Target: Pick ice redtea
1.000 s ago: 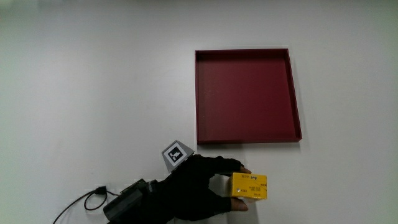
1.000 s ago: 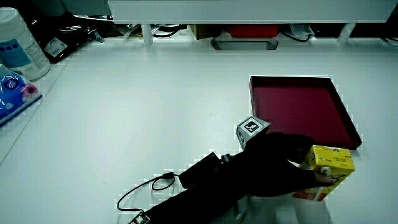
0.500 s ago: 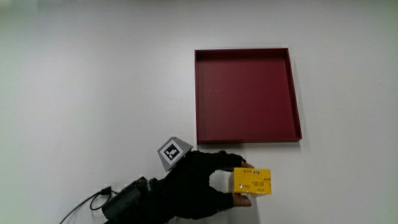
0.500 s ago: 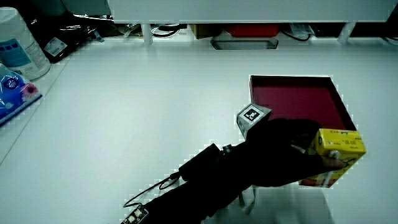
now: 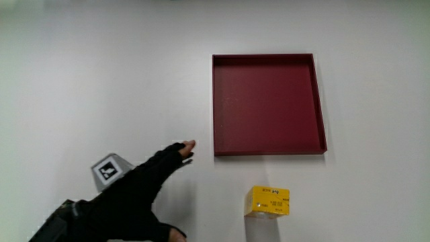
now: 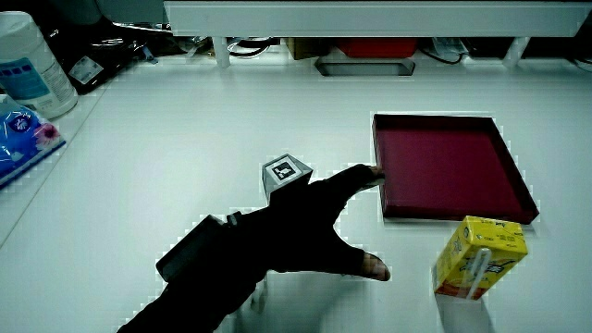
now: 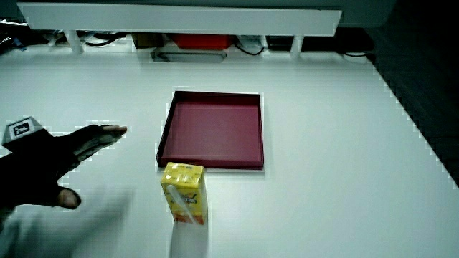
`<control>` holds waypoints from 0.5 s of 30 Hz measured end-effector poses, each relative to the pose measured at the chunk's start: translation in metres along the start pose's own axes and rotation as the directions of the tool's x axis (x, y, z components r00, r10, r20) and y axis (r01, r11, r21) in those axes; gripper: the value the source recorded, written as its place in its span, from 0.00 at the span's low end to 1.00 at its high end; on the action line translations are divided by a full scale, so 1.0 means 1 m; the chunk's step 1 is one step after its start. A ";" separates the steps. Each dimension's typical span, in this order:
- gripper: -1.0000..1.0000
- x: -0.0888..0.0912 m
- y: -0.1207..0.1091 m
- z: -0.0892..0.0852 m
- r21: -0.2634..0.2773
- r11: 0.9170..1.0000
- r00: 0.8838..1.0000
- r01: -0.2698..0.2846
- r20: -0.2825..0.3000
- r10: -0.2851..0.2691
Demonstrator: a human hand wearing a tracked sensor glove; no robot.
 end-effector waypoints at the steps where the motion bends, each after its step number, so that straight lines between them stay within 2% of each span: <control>1: 0.98 0.001 -0.001 0.000 0.009 1.000 1.000 0.007 0.008 -0.007; 7: 1.00 0.003 -0.002 0.000 0.024 1.000 1.000 0.018 -0.014 -0.018; 12: 1.00 0.021 0.002 0.005 0.043 0.998 0.998 0.053 0.042 -0.054; 13: 1.00 0.026 0.004 0.007 0.054 0.996 0.996 0.064 0.061 -0.067; 14: 1.00 0.028 0.005 0.010 0.049 0.998 0.996 0.050 0.077 -0.054; 15: 1.00 0.033 0.007 0.013 0.061 0.996 0.993 0.066 0.097 -0.072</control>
